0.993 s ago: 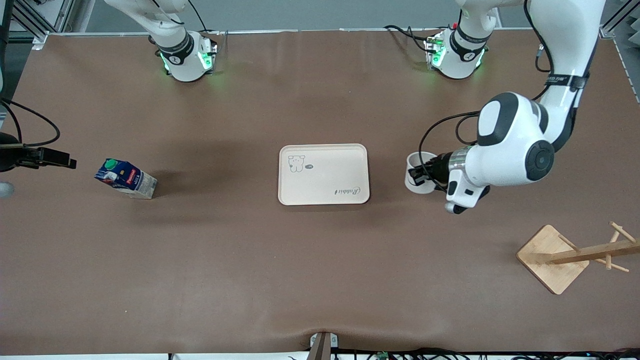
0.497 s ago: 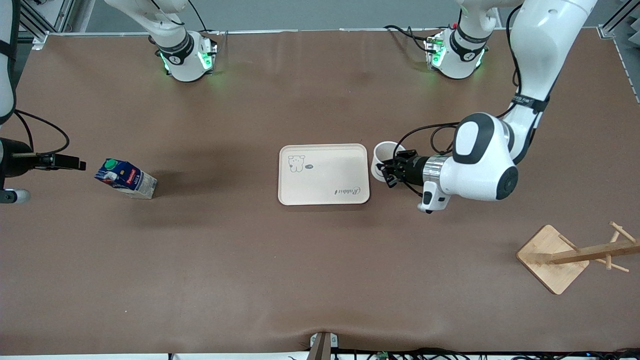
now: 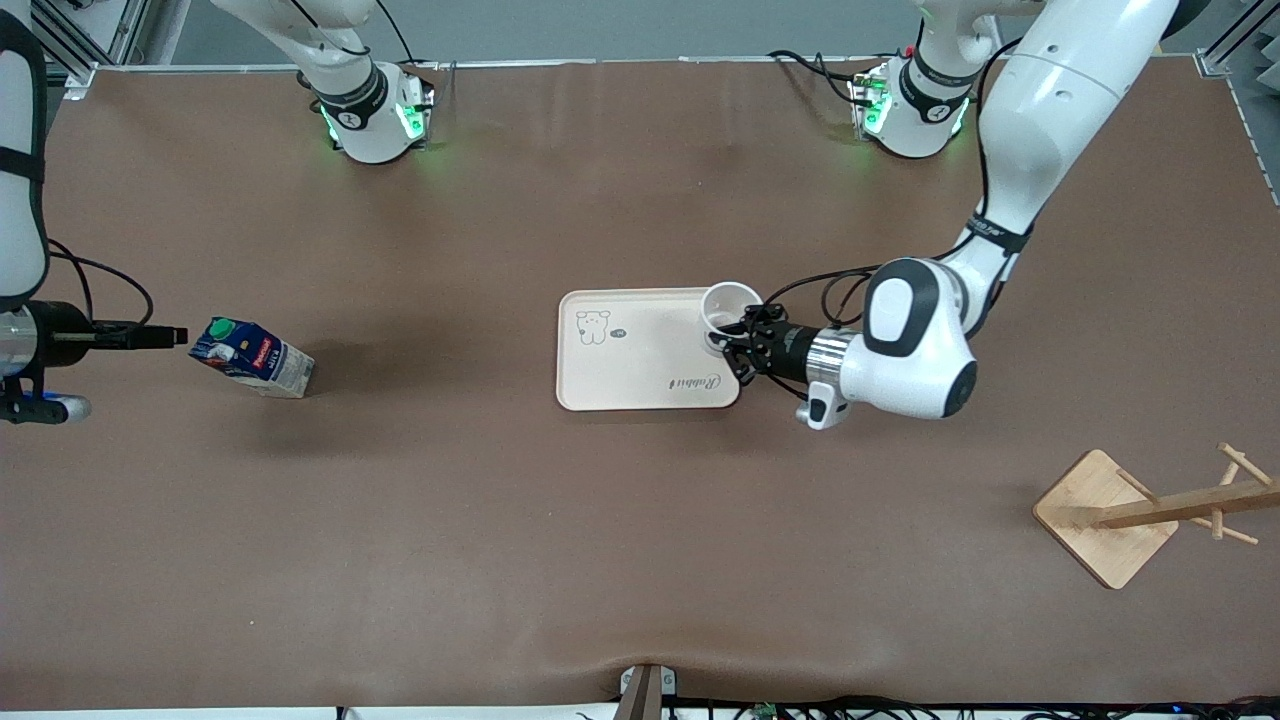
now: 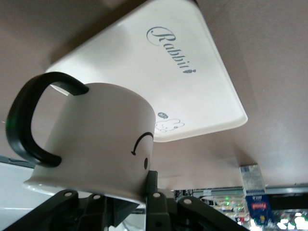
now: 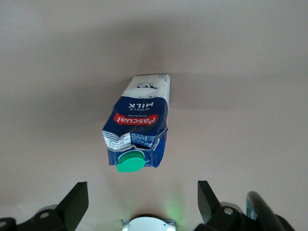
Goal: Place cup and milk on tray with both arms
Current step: 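Lower the mug onto the tray while the right gripper grasps the milk, then release the mug and withdraw the left gripper while the right gripper lifts milk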
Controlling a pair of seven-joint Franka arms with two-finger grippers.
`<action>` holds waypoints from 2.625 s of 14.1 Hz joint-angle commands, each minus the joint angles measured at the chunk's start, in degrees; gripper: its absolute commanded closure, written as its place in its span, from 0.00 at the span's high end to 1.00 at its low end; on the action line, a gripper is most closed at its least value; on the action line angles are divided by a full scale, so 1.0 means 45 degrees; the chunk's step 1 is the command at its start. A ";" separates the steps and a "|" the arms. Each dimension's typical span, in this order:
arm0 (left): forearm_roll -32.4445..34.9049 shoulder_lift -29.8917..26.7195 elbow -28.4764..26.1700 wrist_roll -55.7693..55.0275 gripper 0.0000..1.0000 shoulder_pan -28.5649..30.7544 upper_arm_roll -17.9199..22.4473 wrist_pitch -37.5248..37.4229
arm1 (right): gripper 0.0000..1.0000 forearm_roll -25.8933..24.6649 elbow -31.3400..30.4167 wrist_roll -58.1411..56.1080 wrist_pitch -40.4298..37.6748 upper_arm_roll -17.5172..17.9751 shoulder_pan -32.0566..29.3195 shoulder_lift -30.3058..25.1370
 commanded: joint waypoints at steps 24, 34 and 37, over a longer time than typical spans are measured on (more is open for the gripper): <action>0.3311 -0.0578 0.2395 -0.2613 1.00 0.0268 0.0123 -0.1406 | 0.00 0.1052 -0.5695 0.1040 0.5605 0.0246 0.0000 -0.2339; 1.0504 -0.2334 0.4417 0.0212 1.00 0.2027 0.0064 -0.3211 | 0.00 0.1052 -0.0913 0.4223 0.0079 0.0266 0.3354 -0.2242; 1.1750 -0.2920 0.4455 0.1285 1.00 0.2554 0.0200 -0.3582 | 0.00 0.1052 -0.0305 0.5917 0.0115 0.0266 0.4819 -0.2164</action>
